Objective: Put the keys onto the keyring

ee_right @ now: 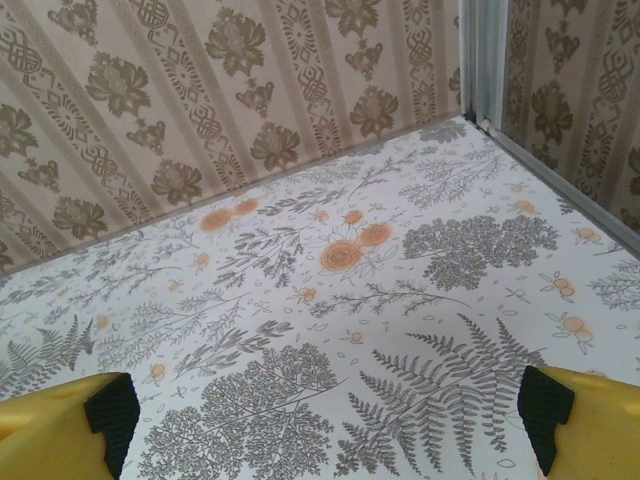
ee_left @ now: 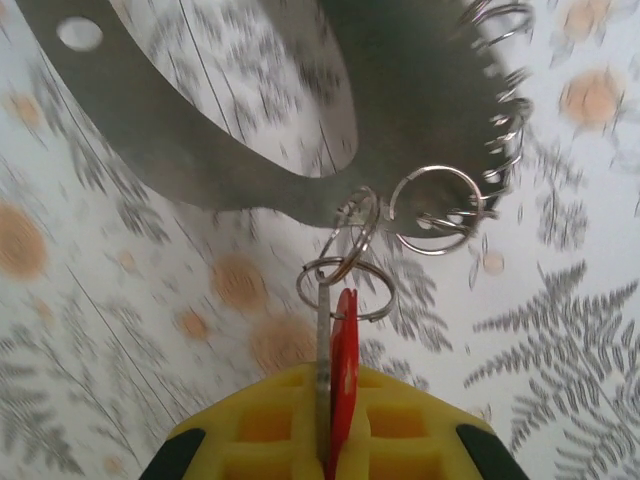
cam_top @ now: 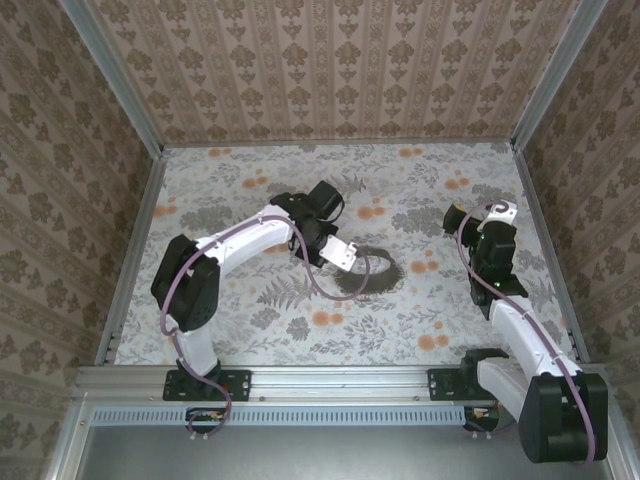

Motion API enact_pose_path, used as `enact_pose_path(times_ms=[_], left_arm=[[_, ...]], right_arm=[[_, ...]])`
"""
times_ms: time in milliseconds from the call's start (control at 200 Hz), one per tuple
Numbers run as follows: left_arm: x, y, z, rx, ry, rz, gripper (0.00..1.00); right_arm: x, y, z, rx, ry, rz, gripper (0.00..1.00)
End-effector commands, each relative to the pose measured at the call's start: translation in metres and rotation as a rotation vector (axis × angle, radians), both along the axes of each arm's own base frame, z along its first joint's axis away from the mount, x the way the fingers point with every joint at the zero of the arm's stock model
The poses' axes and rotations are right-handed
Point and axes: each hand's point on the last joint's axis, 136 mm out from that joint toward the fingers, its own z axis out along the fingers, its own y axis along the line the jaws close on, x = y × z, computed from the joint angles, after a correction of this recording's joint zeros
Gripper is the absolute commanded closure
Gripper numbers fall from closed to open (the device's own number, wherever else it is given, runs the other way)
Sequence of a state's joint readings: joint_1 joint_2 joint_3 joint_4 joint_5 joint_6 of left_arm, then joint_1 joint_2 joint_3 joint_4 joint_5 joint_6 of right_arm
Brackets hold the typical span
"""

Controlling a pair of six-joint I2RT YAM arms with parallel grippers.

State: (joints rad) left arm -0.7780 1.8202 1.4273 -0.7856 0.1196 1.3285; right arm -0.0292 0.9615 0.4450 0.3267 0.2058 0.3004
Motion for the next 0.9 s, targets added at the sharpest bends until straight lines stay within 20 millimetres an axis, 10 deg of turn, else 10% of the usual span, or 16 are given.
enact_pose_path(times_ms=[0,385,895], left_arm=[[0.007,0.031,-0.021,0.114,-0.004,0.097,1.00],[0.039,0.089,-0.076,0.268,0.072,0.376,0.90],[0.067,0.157,-0.040,0.057,0.043,0.841,0.58]], right_arm=[[0.006,-0.005,0.019,0.027,-0.073,-0.028,0.00],[-0.009,-0.025,0.014,-0.048,-0.057,-0.128,0.00],[-0.015,-0.047,0.035,-0.138,-0.114,-0.200,0.00]])
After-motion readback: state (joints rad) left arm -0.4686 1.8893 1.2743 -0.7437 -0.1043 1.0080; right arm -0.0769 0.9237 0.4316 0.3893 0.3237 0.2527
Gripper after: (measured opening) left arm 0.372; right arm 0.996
